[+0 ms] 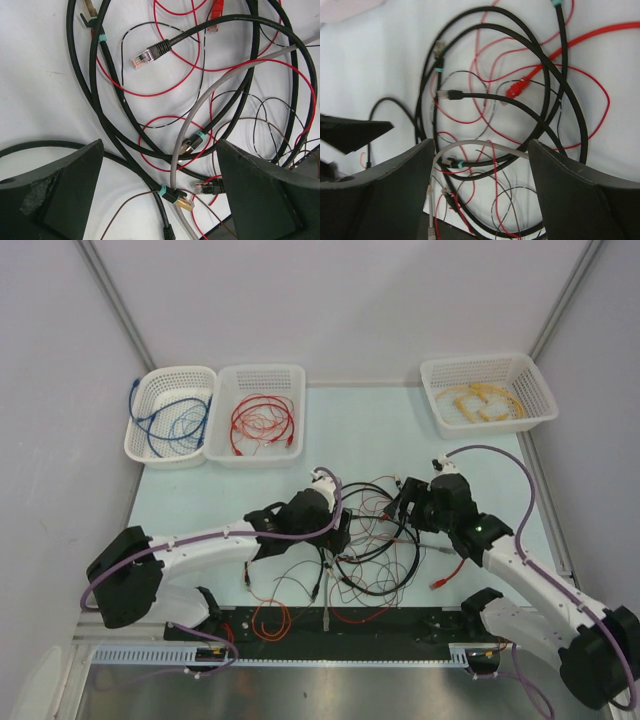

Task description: Untangle the cables

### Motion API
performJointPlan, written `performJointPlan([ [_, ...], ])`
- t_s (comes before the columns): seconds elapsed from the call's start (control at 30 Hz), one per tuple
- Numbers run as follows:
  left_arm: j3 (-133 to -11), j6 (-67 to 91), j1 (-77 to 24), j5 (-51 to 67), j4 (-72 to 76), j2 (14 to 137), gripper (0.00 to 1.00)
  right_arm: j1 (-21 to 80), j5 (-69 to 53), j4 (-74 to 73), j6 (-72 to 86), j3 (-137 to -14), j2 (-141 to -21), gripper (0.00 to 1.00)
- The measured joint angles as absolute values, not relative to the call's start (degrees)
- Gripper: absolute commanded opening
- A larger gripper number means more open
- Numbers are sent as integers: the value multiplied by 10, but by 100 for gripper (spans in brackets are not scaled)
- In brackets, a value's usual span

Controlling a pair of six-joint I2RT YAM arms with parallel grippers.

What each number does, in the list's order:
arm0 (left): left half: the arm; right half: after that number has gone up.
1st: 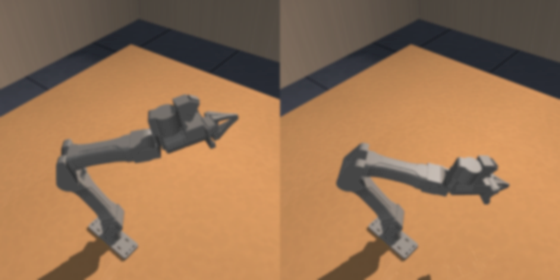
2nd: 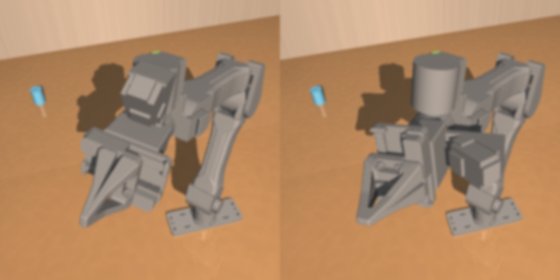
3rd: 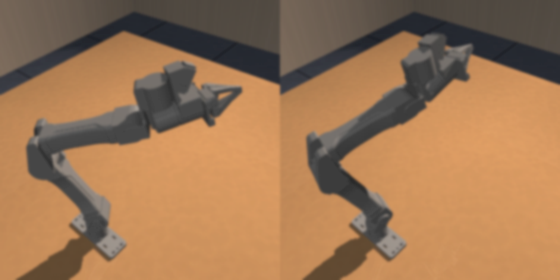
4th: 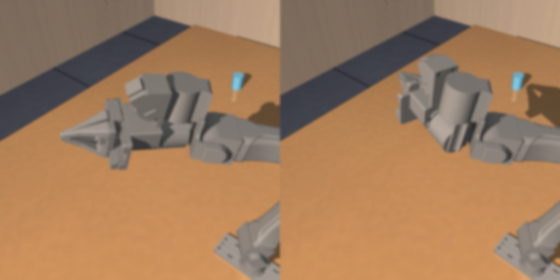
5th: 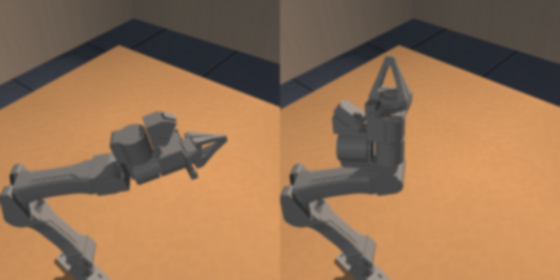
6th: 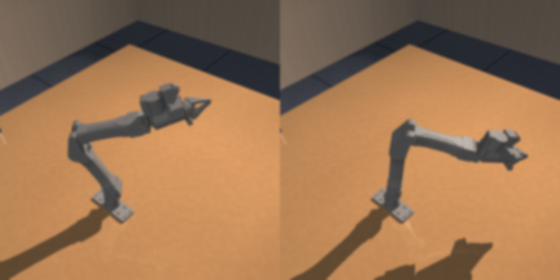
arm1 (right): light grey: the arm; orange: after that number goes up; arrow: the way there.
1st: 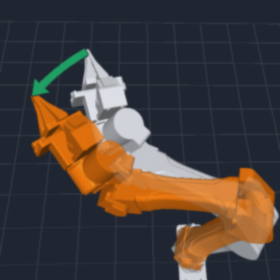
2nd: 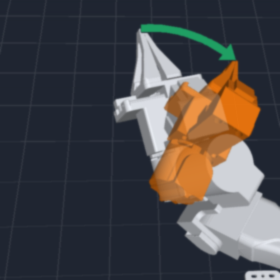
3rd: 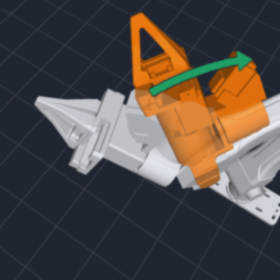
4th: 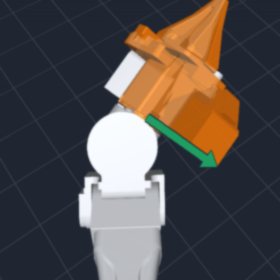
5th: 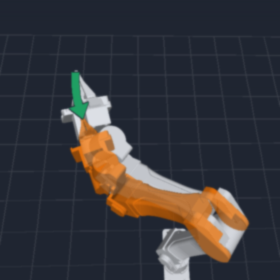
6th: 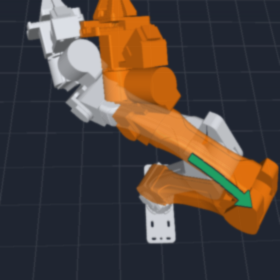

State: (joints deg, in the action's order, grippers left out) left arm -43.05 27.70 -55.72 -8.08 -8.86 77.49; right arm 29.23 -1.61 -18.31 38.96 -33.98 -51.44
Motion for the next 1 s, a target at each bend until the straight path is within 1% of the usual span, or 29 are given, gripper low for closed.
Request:
performJointPlan([
  [0.13, -431, 281, -557, -77, -87, 775, 100, 290, -22, -175, 390, -339, -581, 73],
  [0.27, -424, 286, -557, -76, -82, 764, 100, 312, -36, -173, 389, -338, -602, 68],
  [0.37, -403, 295, -557, -72, -76, 745, 100, 339, -56, -172, 390, -338, -617, 59],
  [0.4, -397, 297, -557, -72, -76, 740, 100, 351, -57, -173, 390, -338, -622, 52],
  [0.43, -391, 299, -557, -72, -75, 738, 100, 363, -59, -175, 391, -338, -624, 48],
  [0.5, -383, 301, -557, -72, -75, 735, 100, 391, -56, -180, 393, -338, -625, 35],
  [0.53, -380, 302, -557, -72, -75, 734, 100, 403, -56, -182, 395, -338, -625, 28],
  [0.57, -378, 302, -557, -72, -74, 733, 100, 413, -55, -184, 397, -338, -628, 14],
  [0.63, -376, 303, -557, -72, -74, 732, 100, 430, -53, -188, 406, -338, -635, 1],
  [0.73, -375, 306, -557, -73, -74, 728, 100, 435, -45, -195, 409, -338, -631, 0],
  [0.83, -375, 309, -557, -82, -78, 709, 100, 435, -31, -203, 409, -343, -599, 0],
  [0.9, -375, 310, -557, -93, -83, 686, 100, 435, -23, -218, 404, -373, -570, 0],
  [1.0, -375, 306, -557, -120, -83, 631, 100, 435, -17, -223, 387, -462, -544, 0],
])
